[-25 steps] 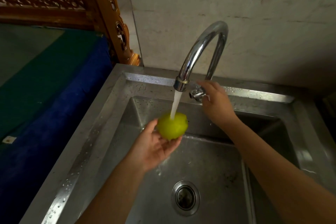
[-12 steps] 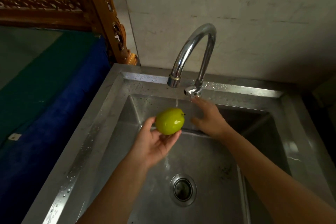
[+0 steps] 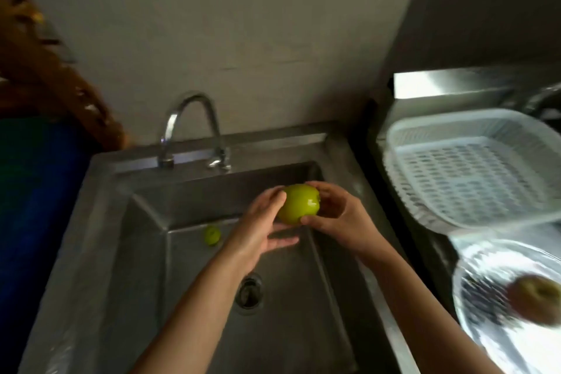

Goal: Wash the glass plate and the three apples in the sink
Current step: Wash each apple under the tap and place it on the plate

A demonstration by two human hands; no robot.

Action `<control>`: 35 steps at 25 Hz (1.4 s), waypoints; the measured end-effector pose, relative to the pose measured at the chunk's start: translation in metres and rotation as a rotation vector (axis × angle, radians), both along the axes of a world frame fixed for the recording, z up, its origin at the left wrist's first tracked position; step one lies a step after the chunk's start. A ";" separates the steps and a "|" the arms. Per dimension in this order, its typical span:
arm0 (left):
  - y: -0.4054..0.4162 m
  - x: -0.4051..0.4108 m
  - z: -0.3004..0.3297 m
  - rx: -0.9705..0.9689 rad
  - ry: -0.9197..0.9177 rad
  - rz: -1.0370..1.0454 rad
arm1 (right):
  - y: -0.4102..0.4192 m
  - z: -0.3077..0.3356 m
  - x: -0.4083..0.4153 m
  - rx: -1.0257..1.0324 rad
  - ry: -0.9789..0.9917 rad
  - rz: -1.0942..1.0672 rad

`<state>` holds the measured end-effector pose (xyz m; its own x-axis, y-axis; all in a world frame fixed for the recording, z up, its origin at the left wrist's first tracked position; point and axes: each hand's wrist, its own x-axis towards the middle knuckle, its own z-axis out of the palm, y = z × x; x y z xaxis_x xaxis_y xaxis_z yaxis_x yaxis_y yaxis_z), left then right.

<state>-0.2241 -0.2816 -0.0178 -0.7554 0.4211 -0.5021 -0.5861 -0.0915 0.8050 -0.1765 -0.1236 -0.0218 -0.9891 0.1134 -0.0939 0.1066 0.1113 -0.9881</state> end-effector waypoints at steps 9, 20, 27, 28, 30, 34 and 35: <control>0.146 0.087 0.032 -0.014 0.449 -0.654 | 0.121 0.050 0.165 0.183 -0.071 -0.492; 0.221 0.185 -0.008 -0.201 0.859 -0.846 | 0.152 0.007 0.286 0.199 -0.254 -0.824; 0.224 0.196 -0.039 -0.287 0.810 -0.917 | 0.144 -0.027 0.294 0.248 -0.322 -0.882; 0.225 0.196 -0.041 -0.291 0.795 -0.919 | 0.146 -0.028 0.294 0.256 -0.335 -0.881; 0.228 0.196 -0.043 -0.296 0.761 -0.913 | 0.150 -0.028 0.292 0.263 -0.365 -0.870; 0.230 0.194 -0.044 -0.303 0.704 -0.928 | 0.158 -0.021 0.292 0.238 -0.418 -0.808; 0.231 0.193 -0.044 -0.309 0.695 -0.935 | 0.159 -0.019 0.293 0.230 -0.417 -0.785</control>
<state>-0.0312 -0.0510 -0.0617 -0.3713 0.8835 -0.2855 0.2445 0.3896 0.8879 0.1163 0.0354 -0.0404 -0.5119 0.7981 -0.3178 0.5771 0.0454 -0.8154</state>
